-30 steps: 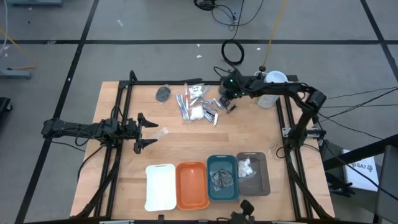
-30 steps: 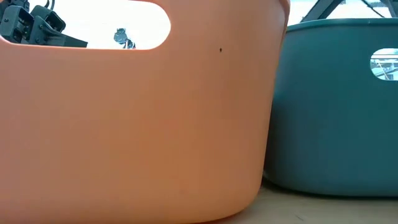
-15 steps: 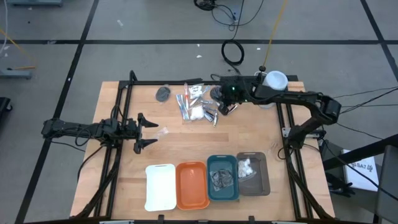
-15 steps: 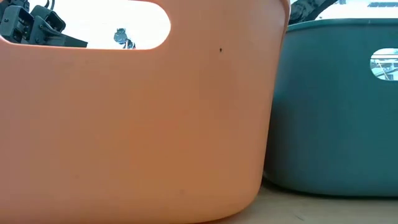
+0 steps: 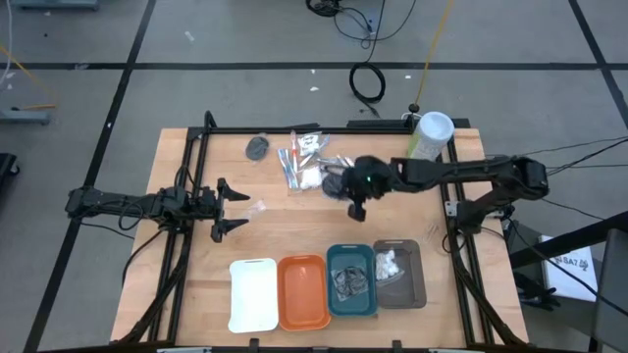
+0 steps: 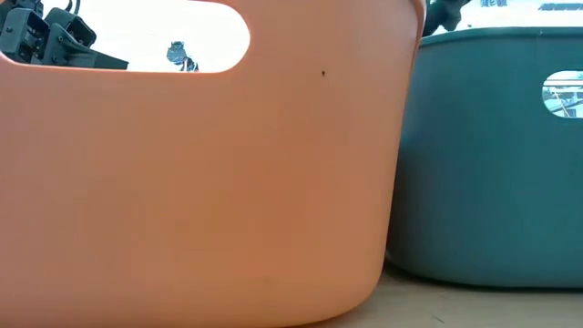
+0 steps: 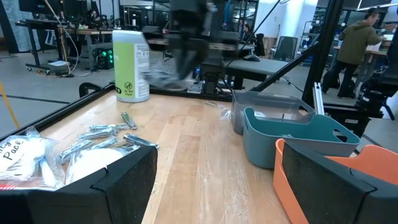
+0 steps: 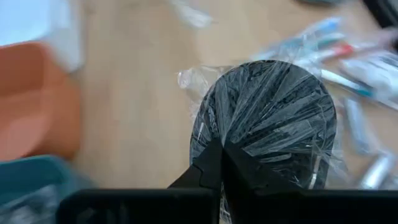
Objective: Pick & Place Travel size toiletries
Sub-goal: Put the black hairbrush into the blue bin
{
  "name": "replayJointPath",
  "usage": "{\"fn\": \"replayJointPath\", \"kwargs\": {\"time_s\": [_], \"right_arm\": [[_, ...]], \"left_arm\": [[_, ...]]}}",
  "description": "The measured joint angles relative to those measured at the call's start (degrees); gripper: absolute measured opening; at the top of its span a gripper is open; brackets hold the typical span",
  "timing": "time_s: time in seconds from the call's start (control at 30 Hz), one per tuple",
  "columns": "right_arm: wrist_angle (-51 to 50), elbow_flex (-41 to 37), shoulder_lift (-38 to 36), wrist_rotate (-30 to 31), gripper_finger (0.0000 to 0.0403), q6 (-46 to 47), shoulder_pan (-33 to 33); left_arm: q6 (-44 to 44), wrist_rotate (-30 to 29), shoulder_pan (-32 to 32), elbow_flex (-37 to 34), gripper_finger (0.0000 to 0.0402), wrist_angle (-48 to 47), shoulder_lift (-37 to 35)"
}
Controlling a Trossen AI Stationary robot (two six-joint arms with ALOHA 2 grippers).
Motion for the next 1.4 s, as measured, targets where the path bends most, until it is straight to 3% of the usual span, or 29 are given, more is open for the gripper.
{"fn": "replayJointPath", "kwargs": {"time_s": [0.67,0.8,1.17,1.4], "right_arm": [[-0.9,0.0,-0.8,0.3,0.0000,14.0,28.1],[-1.0,-1.5,-0.8,3.2,0.0000,16.1,32.6],[11.3,-7.8,-0.8,3.3,0.0009,17.5,36.5],[11.6,-8.7,-0.8,3.3,0.0077,14.9,36.5]], "left_arm": [[0.0,0.0,0.0,0.0,0.0340,0.0,0.0],[0.0,0.0,0.0,0.0,0.0340,0.0,0.0],[0.0,0.0,0.0,0.0,0.0340,0.0,0.0],[0.0,0.0,0.0,0.0,0.0340,0.0,0.0]]}}
